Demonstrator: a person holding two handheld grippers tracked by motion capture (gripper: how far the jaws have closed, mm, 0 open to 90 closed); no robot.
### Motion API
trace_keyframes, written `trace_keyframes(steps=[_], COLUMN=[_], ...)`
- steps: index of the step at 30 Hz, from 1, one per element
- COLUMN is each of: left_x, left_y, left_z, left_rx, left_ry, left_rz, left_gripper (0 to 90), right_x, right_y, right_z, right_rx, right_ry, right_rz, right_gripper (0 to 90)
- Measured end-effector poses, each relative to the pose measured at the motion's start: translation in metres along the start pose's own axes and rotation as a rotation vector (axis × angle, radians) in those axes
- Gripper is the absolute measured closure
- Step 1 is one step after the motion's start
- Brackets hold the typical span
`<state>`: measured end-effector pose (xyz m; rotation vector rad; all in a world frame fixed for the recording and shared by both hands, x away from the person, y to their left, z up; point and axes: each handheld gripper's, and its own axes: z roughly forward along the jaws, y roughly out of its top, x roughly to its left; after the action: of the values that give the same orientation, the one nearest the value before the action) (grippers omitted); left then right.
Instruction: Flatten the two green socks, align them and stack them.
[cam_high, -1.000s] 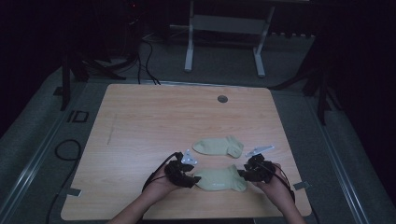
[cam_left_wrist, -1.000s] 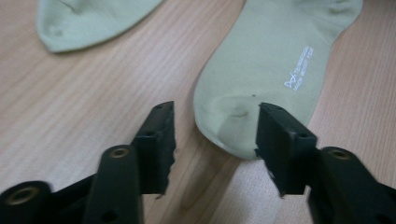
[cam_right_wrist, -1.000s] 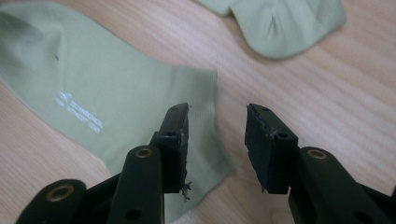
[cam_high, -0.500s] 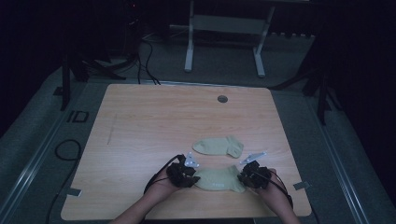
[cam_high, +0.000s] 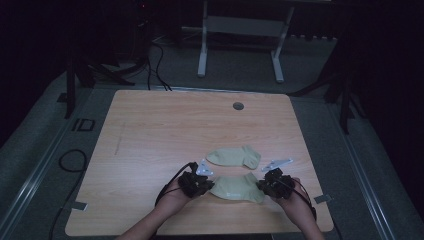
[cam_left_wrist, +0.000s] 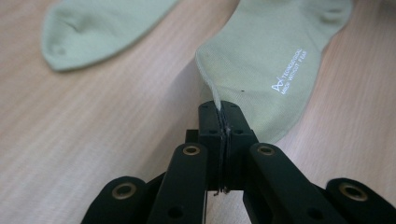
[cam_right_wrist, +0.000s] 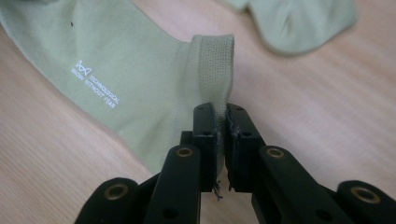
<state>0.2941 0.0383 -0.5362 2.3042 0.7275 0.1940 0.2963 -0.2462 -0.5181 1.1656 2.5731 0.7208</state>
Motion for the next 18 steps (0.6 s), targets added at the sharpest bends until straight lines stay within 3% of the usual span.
trace_keyframes(steps=[11,18], left_x=[0.023,0.043], left_y=[0.032,0.050], left_z=[-0.022,-0.021], left_rx=[-0.054,-0.049], left_ry=[0.073,0.129], left_rz=[-0.013,-0.025], left_gripper=[88.3,88.3], right_x=[-0.020,-0.040], right_y=[0.040,0.073], right_z=[-0.019,-0.019], right_rx=[-0.071,-0.087], right_ry=[-0.026,-0.048], right_rz=[0.010,0.029], right_gripper=[83.5,83.5])
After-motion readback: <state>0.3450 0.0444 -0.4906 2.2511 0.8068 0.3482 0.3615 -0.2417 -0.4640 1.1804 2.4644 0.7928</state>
